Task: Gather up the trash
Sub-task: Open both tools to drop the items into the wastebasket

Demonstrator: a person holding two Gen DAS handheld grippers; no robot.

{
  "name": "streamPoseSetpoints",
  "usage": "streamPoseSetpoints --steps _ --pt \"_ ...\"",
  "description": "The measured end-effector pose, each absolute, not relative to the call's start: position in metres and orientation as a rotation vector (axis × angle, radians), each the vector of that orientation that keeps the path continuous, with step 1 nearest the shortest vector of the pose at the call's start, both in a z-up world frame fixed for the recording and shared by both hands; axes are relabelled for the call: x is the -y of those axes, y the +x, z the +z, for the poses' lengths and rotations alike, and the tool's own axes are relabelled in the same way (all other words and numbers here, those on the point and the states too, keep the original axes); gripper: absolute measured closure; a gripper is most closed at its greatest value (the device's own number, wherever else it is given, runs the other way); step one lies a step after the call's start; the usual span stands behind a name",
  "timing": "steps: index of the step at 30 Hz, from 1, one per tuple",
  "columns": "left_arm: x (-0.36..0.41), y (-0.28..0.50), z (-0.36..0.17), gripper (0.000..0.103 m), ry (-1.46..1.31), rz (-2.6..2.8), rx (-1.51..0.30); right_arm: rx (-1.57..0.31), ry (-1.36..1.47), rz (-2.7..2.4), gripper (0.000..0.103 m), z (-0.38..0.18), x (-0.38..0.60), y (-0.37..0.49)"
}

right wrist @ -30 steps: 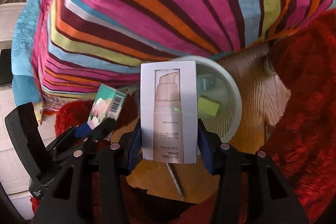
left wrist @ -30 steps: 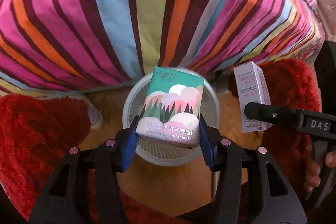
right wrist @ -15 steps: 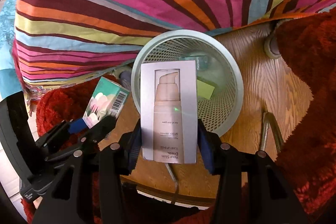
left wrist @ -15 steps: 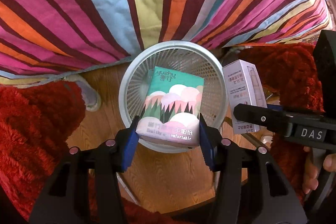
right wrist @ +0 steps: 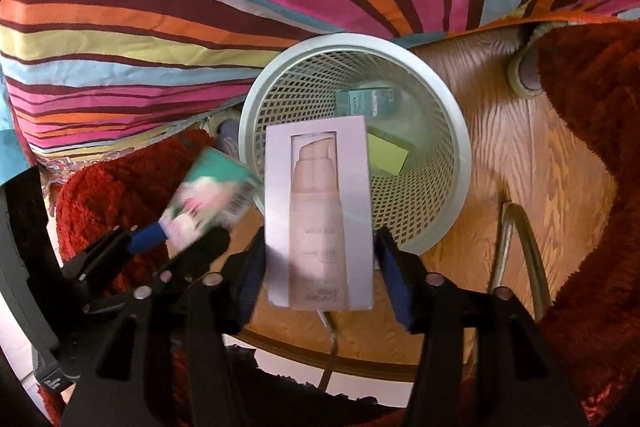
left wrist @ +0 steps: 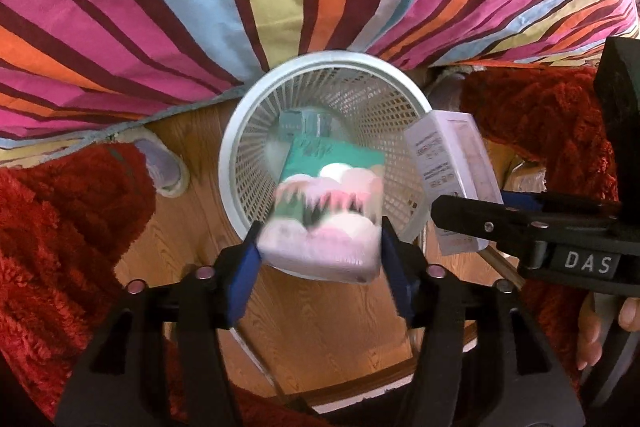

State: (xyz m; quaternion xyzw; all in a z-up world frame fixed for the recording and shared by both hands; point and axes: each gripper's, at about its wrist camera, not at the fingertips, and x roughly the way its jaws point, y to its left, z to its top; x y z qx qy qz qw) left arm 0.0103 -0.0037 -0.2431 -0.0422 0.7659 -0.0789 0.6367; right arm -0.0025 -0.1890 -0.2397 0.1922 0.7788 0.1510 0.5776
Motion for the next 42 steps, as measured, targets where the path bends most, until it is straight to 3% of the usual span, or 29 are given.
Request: streamPoseSetpoints --steps 1,2,3,28,33,42 --pt "0.003 0.010 -0.245 0.024 -0.083 -0.165 -1.757 -1.823 0.451 0.347 0.035 -0.240 0.189 -0.002" --pt "0.003 0.010 -0.246 0.023 -0.069 -0.148 -1.761 -1.819 0.449 0.336 0.028 -0.239 0.190 -0.002" --pt "0.002 0.011 -0.246 0.023 -0.071 -0.147 -1.762 -1.816 0.449 0.328 0.027 -0.238 0.190 -0.001" --pt "-0.004 0.011 -0.227 0.023 -0.078 -0.128 -1.677 -1.767 0.391 0.311 0.027 -0.226 0.188 -0.002" --pt "-0.011 0.012 -0.199 0.023 -0.073 -0.105 -1.564 -1.631 0.336 0.326 0.027 -0.195 0.189 0.001" --pt "-0.018 0.025 -0.129 0.023 -0.027 -0.080 -1.311 -1.183 0.302 0.288 0.027 -0.098 0.224 0.016"
